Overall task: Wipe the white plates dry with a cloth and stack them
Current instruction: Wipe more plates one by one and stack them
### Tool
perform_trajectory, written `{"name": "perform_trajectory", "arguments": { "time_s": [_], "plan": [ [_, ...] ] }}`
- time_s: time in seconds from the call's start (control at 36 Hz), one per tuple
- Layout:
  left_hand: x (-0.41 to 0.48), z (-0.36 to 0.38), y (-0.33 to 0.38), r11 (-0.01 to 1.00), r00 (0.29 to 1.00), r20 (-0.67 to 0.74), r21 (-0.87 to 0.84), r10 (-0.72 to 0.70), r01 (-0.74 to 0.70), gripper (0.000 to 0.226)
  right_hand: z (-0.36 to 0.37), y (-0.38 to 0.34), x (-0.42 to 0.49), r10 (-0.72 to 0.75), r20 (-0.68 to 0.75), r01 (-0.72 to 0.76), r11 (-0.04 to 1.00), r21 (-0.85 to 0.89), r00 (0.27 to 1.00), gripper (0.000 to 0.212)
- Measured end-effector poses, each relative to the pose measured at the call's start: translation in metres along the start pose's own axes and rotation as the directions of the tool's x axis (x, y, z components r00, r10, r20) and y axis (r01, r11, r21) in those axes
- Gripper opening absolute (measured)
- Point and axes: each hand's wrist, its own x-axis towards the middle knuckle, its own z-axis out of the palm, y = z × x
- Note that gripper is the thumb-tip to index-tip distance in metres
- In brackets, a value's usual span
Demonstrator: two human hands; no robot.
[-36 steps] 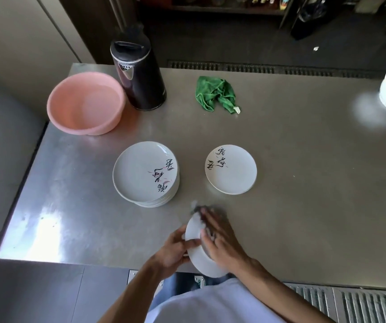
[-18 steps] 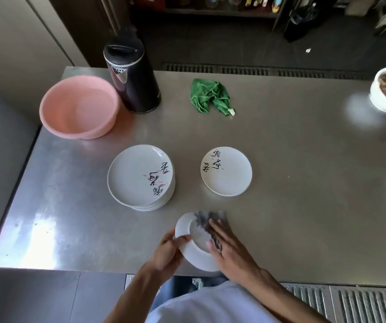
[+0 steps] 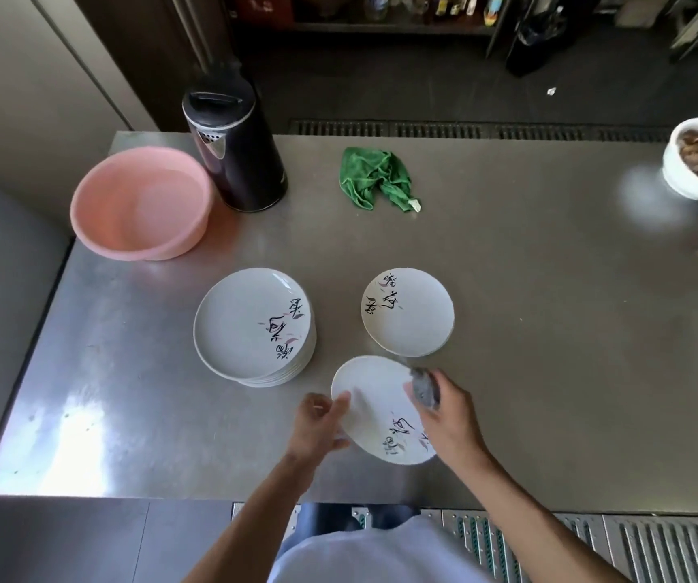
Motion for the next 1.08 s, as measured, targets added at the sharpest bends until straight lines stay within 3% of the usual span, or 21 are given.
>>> {"name": "perform_trajectory", "arguments": {
  "time_s": [0.06, 0.14, 0.22, 0.28, 0.42, 0.58, 0.72, 0.86, 1.08],
  "plan": [
    [0.0, 0.001, -0.004, 0.995, 0.998, -0.035, 0.078, 0.057, -0.055, 0.036, -0.005, 0.006, 0.006, 0.12, -0.022, -0.116, 0.983, 0.143, 0.993, 0.014],
    [-0.004, 0.003, -0.008, 0.999, 0.996, 0.089, 0.038, 0.025, -0.028, 0.024, -0.009, 0.01, 0.01, 0.229, -0.013, -0.213, 0.926, 0.313, 0.973, 0.009],
    [-0.011, 0.008, -0.014, 0.998, 0.973, 0.225, -0.035, 0.05, -0.043, 0.019, -0.013, 0.013, 0.014, 0.26, -0.035, -0.233, 0.91, 0.342, 0.965, 0.015],
    [-0.015, 0.012, -0.016, 0.994, 0.969, 0.232, -0.092, 0.079, -0.059, 0.024, -0.013, 0.015, 0.017, 0.279, -0.078, -0.241, 0.917, 0.319, 0.957, 0.019],
    [-0.013, 0.03, -0.009, 0.983, 0.986, 0.144, -0.172, 0.084, -0.059, 0.026, -0.017, 0.025, 0.019, 0.313, -0.215, -0.265, 0.937, 0.228, 0.925, 0.019],
    [0.001, 0.062, 0.021, 0.944, 0.999, 0.006, -0.326, 0.047, -0.042, 0.028, -0.027, 0.038, 0.016, 0.302, -0.252, -0.256, 0.946, 0.199, 0.919, 0.014],
    [0.024, 0.083, 0.047, 0.935, 0.995, -0.097, -0.35, 0.018, -0.051, 0.032, -0.029, 0.04, 0.011, 0.299, -0.223, -0.25, 0.942, 0.224, 0.928, 0.012],
    [0.046, 0.096, 0.061, 0.964, 0.984, -0.178, -0.257, 0.018, -0.064, 0.052, -0.029, 0.036, 0.011, 0.3, -0.165, -0.255, 0.935, 0.247, 0.939, 0.011],
    [0.065, 0.109, 0.063, 0.962, 0.977, -0.213, -0.27, -0.017, -0.042, 0.063, -0.028, 0.034, 0.012, 0.35, -0.109, -0.301, 0.9, 0.316, 0.93, 0.016]
  ]
}}
